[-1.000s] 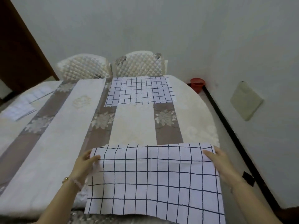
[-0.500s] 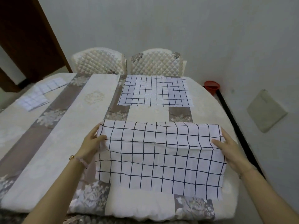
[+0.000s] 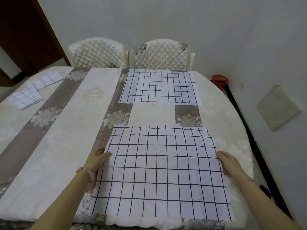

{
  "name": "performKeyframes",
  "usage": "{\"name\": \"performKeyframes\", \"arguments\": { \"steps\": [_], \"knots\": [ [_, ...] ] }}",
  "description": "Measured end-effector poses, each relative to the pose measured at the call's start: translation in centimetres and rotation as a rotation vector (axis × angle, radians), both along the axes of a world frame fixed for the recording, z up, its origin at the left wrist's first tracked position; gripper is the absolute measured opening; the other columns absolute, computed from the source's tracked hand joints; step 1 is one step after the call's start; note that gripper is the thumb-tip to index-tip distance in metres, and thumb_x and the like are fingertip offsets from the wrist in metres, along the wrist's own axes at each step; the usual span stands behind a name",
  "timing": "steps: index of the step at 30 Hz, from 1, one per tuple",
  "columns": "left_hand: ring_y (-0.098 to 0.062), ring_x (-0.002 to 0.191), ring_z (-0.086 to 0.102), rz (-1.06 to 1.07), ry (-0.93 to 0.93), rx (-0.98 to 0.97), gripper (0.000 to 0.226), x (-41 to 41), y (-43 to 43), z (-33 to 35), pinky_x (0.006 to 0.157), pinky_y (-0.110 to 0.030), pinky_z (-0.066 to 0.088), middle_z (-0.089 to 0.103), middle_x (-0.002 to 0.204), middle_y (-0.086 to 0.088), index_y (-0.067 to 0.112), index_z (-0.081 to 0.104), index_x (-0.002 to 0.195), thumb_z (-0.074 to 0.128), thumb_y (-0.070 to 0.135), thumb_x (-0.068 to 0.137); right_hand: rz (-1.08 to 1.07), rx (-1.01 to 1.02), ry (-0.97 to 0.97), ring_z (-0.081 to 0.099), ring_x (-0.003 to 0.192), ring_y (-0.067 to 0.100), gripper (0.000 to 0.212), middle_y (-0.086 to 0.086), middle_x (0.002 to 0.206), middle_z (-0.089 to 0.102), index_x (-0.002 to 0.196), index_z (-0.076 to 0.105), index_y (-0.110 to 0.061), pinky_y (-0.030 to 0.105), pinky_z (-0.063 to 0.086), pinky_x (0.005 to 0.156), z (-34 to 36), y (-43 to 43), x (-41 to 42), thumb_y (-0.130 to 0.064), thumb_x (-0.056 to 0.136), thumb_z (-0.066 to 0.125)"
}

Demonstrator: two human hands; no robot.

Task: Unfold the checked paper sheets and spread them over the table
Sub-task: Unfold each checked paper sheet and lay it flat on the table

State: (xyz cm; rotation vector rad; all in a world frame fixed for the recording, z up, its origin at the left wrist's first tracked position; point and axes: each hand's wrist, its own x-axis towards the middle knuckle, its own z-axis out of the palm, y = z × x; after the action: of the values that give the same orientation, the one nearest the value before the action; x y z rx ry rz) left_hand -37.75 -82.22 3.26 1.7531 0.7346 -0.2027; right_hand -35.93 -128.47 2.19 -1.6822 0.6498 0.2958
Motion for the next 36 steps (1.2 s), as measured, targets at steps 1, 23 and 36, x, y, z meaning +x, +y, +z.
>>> {"name": "performKeyframes", "arguments": {
  "steps": [1, 23, 36],
  "knots": [
    [-0.025, 0.113, 0.050, -0.016, 0.007, 0.008, 0.051, -0.6, 0.3, -0.1, 0.089, -0.033, 0.040, 0.052, 0.131, -0.012, 0.005, 0.049, 0.132, 0.066, 0.014, 0.085, -0.005, 0.012, 0.007, 0.044, 0.062, 0.007, 0.018, -0.006, 0.079, 0.050, 0.103, 0.054, -0.025, 0.018, 0.040, 0.046, 0.1, -0.2, -0.6, -0.036, 0.090, 0.057],
    [-0.028, 0.082, 0.052, -0.154, 0.027, 0.462, 0.028, -9.3, 0.2, -1.5, 0.068, -0.032, 0.037, 0.059, 0.088, -0.011, 0.005, 0.056, 0.109, 0.064, 0.009, 0.083, 0.167, -0.354, -0.068, 0.053, 0.091, 0.023, 0.041, -0.006, 0.084, 0.051, 0.126, 0.054, -0.010, 0.030, 0.039, 0.082, -0.1, 0.4, -8.9, -0.008, 0.086, 0.064],
    [-0.042, 0.081, 0.064, -0.643, -0.414, 1.104, 0.047, -8.6, -4.7, -2.3, 0.066, -0.047, 0.056, 0.067, 0.094, -0.019, 0.004, 0.068, 0.092, 0.084, -0.004, 0.049, 0.261, -0.801, -0.236, 0.048, 0.112, 0.027, 0.036, 0.011, 0.125, 0.053, 0.126, 0.055, -0.012, 0.032, 0.040, 0.092, 0.1, 3.6, -9.3, -0.012, 0.090, 0.057]
  ]
}}
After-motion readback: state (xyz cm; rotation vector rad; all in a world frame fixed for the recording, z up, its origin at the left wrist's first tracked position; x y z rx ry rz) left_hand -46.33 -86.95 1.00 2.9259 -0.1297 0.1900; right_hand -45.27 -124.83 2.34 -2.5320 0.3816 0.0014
